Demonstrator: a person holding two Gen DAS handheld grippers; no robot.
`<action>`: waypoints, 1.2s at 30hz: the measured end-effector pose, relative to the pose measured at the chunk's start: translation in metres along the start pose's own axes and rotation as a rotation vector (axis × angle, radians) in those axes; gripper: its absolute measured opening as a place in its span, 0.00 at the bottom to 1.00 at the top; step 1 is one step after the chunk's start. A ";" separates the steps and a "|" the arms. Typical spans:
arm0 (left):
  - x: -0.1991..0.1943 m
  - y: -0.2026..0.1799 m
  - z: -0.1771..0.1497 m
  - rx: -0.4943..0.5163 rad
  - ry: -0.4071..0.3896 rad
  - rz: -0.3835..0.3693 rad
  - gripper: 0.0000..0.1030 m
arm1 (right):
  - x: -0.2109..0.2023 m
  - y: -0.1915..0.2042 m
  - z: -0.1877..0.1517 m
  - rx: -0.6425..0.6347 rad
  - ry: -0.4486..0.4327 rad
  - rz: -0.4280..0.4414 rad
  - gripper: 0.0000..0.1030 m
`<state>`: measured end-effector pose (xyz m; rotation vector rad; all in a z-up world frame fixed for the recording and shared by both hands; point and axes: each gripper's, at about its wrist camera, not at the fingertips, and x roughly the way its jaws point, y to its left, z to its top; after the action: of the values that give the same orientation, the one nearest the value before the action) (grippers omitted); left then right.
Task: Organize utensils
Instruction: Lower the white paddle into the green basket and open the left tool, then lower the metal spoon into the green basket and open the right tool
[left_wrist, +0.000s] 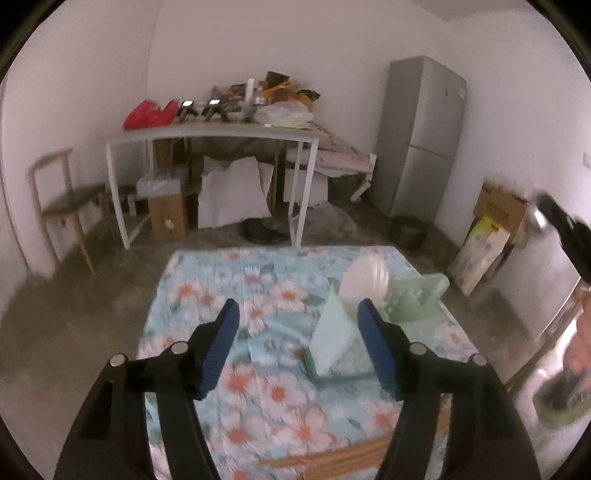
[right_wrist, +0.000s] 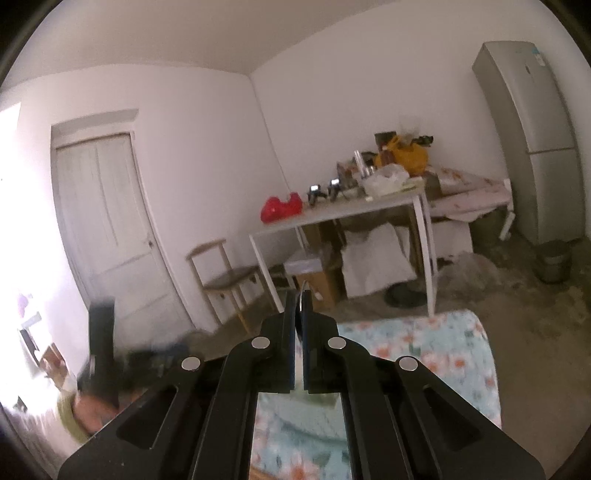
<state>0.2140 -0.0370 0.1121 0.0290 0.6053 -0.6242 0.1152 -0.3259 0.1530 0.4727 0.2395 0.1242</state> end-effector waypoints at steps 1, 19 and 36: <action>-0.003 0.004 -0.008 -0.016 -0.004 -0.007 0.65 | 0.006 -0.003 0.004 0.009 0.000 0.008 0.01; -0.020 0.013 -0.102 -0.137 0.026 -0.081 0.78 | 0.099 -0.067 -0.055 0.139 0.207 -0.040 0.04; -0.015 0.015 -0.111 -0.144 0.041 -0.077 0.83 | 0.070 -0.057 -0.038 0.007 0.091 -0.192 0.50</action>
<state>0.1543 0.0062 0.0261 -0.1174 0.6925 -0.6541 0.1762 -0.3475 0.0805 0.4491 0.3728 -0.0424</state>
